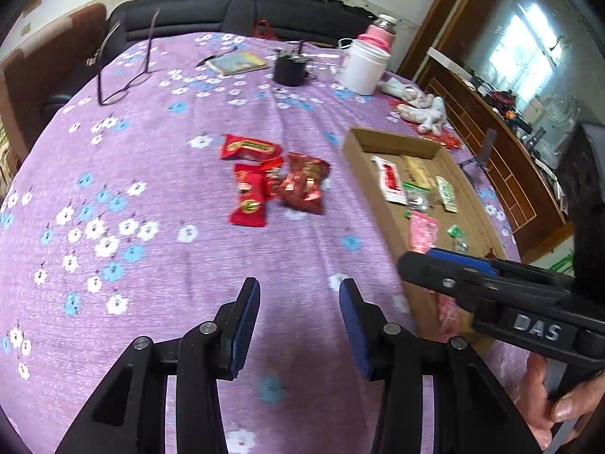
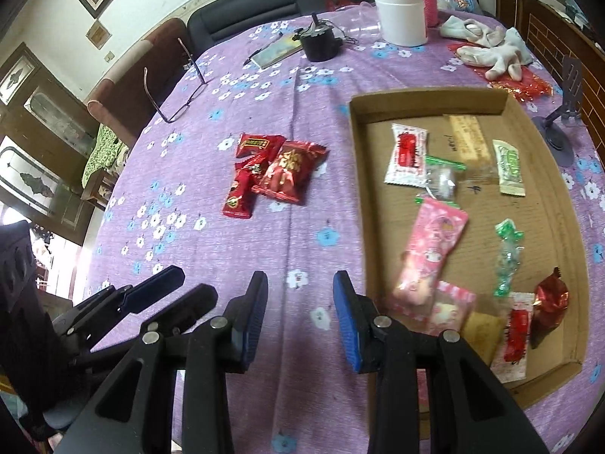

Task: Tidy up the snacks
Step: 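Move both grippers back toward the red snack pile, then grasp a red candy pack with the left gripper while the right grasps a red-brown pack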

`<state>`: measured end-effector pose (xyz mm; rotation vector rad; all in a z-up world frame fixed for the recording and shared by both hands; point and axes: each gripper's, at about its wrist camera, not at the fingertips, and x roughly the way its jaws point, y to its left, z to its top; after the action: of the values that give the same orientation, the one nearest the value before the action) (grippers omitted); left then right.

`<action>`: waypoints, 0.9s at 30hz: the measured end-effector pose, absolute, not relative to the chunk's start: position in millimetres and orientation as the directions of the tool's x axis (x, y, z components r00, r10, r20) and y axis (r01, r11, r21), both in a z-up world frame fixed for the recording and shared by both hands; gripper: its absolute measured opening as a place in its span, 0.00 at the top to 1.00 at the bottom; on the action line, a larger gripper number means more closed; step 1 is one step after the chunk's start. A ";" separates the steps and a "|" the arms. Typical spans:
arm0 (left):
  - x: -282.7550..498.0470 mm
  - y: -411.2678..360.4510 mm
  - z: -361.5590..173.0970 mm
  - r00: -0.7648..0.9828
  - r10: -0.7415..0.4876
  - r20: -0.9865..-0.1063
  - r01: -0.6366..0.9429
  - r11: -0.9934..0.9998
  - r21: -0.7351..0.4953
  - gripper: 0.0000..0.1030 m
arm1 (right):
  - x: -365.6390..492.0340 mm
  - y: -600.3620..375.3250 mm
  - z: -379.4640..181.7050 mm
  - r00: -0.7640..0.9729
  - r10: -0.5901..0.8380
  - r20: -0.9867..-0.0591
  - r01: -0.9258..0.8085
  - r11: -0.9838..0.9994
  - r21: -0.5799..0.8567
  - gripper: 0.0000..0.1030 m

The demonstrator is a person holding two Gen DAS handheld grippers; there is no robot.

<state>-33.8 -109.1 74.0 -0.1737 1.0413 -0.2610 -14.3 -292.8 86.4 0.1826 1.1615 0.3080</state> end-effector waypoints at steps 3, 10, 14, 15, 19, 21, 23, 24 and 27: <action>-24.1 -97.3 69.3 0.469 -0.293 -0.833 0.109 0.955 -0.275 0.55 | -15.9 -290.8 88.3 0.374 0.327 -0.868 -0.143 0.945 0.295 0.65; 22.4 -79.7 59.7 0.449 -0.300 -0.841 0.079 0.952 -0.297 0.49 | -23.0 -294.5 89.4 0.396 0.309 -0.864 -0.143 0.951 0.275 0.64; 57.3 -81.3 46.1 0.426 -0.294 -0.856 0.072 0.954 -0.291 0.45 | -27.9 -303.6 91.8 0.419 0.271 -0.867 -0.126 0.963 0.240 0.64; 63.9 -82.6 41.8 0.417 -0.292 -0.861 0.071 0.954 -0.290 0.45 | -29.2 -306.5 92.0 0.423 0.261 -0.868 -0.119 0.965 0.232 0.64; 84.1 -91.8 20.6 0.376 -0.269 -0.887 0.082 0.963 -0.257 0.46 | -31.9 -315.5 90.8 0.423 0.236 -0.875 -0.100 0.972 0.213 0.63; 87.9 -96.8 20.1 0.405 -0.246 -0.881 0.101 0.969 -0.224 0.50 | -32.3 -319.5 91.8 0.428 0.228 -0.875 -0.092 0.974 0.209 0.63; 92.2 -99.0 19.4 0.425 -0.217 -0.879 0.107 0.976 -0.189 0.65 | -29.8 -320.7 93.9 0.434 0.227 -0.872 -0.096 0.974 0.206 0.63; 93.5 -98.0 18.8 0.433 -0.207 -0.877 0.104 0.978 -0.180 0.71 | -28.0 -320.1 94.3 0.432 0.230 -0.872 -0.099 0.973 0.208 0.63; 91.1 -90.5 18.0 0.448 -0.201 -0.871 0.107 0.979 -0.171 0.80 | -15.6 -314.3 96.0 0.419 0.261 -0.870 -0.109 0.965 0.238 0.63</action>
<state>91.1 -90.5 18.0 -0.0955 1.0906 -0.1912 -15.6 -314.3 96.0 0.1532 1.1159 0.2331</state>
